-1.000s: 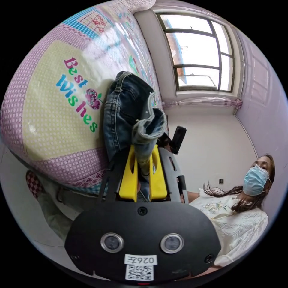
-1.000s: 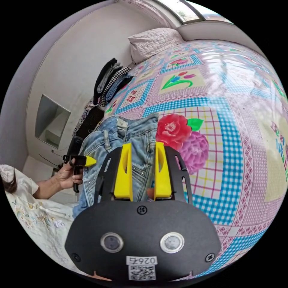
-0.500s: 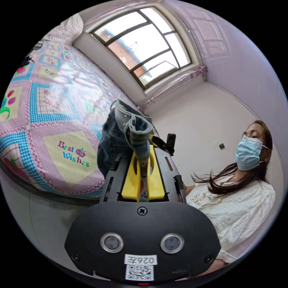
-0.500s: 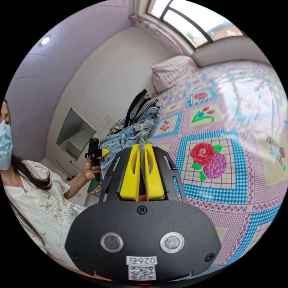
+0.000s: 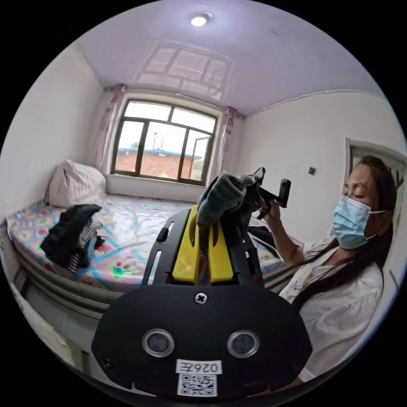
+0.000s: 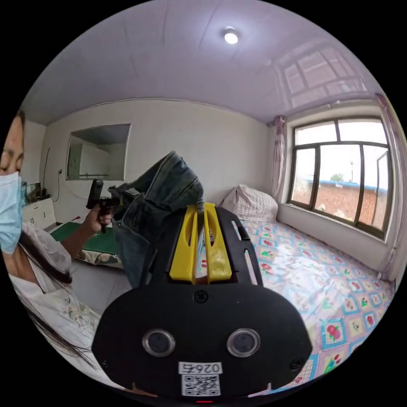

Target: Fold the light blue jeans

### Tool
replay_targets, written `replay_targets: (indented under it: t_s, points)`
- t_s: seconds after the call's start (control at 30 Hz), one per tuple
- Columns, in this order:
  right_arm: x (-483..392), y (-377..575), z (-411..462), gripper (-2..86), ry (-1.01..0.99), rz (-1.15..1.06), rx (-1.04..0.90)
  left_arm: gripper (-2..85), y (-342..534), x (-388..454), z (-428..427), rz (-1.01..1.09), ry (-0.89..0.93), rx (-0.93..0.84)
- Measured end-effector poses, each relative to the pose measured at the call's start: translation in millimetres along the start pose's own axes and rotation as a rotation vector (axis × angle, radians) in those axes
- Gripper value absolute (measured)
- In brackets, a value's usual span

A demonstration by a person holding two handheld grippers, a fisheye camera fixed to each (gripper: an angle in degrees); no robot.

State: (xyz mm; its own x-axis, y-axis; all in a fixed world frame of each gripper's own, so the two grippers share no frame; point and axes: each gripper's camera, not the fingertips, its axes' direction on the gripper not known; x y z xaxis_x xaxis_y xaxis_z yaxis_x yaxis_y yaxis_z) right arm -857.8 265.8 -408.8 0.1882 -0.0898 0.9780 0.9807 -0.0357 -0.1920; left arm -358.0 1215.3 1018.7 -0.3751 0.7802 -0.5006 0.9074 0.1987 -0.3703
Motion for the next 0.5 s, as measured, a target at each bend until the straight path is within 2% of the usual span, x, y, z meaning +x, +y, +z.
replay_targets:
  t_s: [0.2,0.4,0.5]
  points:
    - [-126,-105,-40,-1.4,0.043,-0.132,0.065,-0.6,-28,114,-105,0.195,-0.106,0.112]
    - [-246,-177,-65,-1.4,0.195,-0.333,0.127,-0.6,-39,210,-174,0.299,-0.215,0.158]
    - [-287,-204,-84,-1.4,0.200,-0.391,0.169,-0.5,-39,257,-196,0.357,-0.267,0.163]
